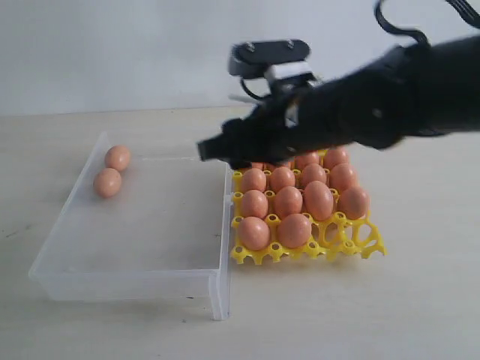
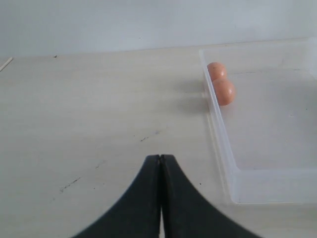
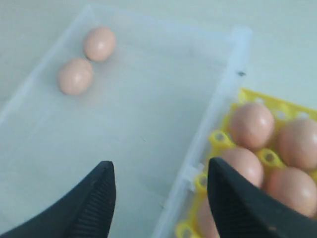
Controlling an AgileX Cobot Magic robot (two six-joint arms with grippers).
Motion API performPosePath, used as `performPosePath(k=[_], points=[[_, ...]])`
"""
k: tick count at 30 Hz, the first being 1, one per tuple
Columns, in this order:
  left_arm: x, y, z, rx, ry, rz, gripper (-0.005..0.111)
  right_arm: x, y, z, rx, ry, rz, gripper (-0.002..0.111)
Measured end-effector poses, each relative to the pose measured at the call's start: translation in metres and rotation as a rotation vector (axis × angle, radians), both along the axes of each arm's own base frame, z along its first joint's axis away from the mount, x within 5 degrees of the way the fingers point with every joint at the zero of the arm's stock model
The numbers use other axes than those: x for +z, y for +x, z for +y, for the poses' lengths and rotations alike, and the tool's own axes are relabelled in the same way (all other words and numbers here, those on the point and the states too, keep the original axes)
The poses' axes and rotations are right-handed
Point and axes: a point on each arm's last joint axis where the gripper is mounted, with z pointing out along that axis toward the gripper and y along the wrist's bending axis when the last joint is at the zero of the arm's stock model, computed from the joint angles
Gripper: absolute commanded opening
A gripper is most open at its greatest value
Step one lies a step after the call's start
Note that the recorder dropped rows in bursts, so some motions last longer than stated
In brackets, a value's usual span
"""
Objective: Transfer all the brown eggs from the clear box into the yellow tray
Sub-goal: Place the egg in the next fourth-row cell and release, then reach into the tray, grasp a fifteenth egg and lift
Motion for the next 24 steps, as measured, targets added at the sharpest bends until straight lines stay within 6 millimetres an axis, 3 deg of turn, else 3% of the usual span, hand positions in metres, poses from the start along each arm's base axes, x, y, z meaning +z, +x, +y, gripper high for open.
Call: performPosePath(k=[3,5,11,17,24], points=[[0.0,0.0,0.0,0.0,0.0,0.0,0.0,0.017,0.02,0.041,-0.018,0.094,0.059,0.054],[0.0,0.0,0.0,0.0,0.0,0.0,0.0,0.014,0.035,0.068,-0.046,0.164,0.136,0.054],[0.0,0.0,0.0,0.0,0.0,0.0,0.0,-0.03,0.074,0.13,-0.059,0.171,0.351,0.054],[0.0,0.0,0.0,0.0,0.0,0.0,0.0,-0.076,0.099,0.161,-0.078,0.134,0.468,0.054],[0.0,0.0,0.0,0.0,0.0,0.0,0.0,-0.094,0.115,0.175,-0.071,0.154,0.433,0.054]])
